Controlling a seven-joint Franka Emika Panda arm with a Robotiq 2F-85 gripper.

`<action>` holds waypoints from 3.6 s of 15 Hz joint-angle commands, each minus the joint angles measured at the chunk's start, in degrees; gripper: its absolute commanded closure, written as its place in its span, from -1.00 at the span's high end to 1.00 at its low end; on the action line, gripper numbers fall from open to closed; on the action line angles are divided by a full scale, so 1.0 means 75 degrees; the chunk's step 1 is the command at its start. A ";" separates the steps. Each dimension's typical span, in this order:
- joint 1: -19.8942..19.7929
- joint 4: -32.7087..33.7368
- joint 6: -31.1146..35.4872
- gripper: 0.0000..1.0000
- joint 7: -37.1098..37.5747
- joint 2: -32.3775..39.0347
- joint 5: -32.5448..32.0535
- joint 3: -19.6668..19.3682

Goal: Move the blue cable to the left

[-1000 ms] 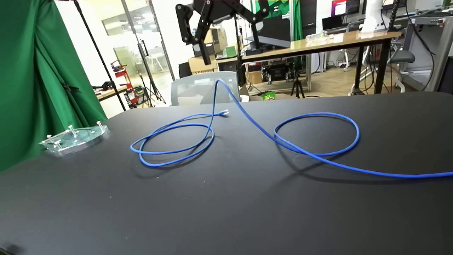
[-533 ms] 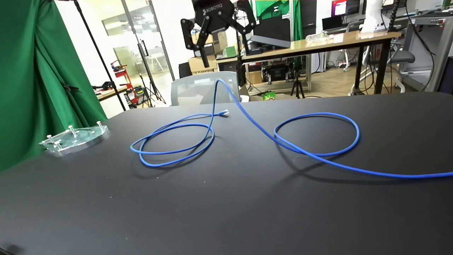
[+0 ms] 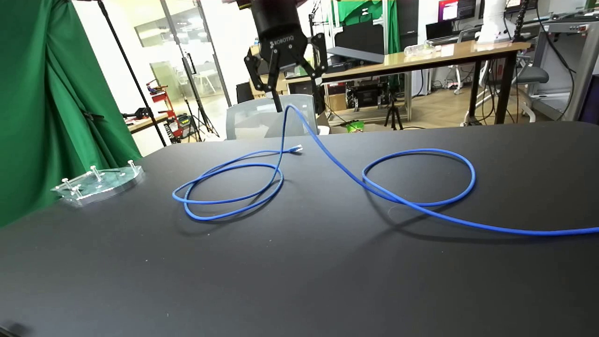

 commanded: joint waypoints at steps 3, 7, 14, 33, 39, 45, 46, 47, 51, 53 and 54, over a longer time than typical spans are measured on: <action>-0.0024 0.0296 -0.0362 -0.47 0.0000 0.0173 -0.0063 0.0031; -0.0037 0.0047 -0.0310 -0.97 -0.0201 -0.0097 -0.0060 0.0080; -0.0001 -0.0385 -0.1280 -0.97 -0.0533 -0.1111 0.0710 0.0495; 0.0889 0.0174 -0.2008 -0.97 0.5737 -0.0758 0.3295 0.0445; 0.1049 0.0079 -0.0429 -0.97 0.7235 -0.0324 0.3414 0.0240; 0.1050 0.0081 -0.0161 -0.27 0.7394 -0.0185 0.3479 0.0286; 0.1077 0.0003 -0.0111 -0.17 0.7322 -0.0266 0.3412 0.0283; 0.1097 -0.0082 -0.0068 -0.02 0.7203 -0.0361 0.3333 0.0288; 0.1208 -0.0420 -0.0045 0.51 0.6685 -0.0811 0.2981 0.0330; 0.1200 -0.0651 -0.0516 0.79 0.5921 -0.1142 0.2733 0.0415; 0.1245 -0.0919 -0.0439 0.91 0.5656 -0.1372 0.2483 0.0400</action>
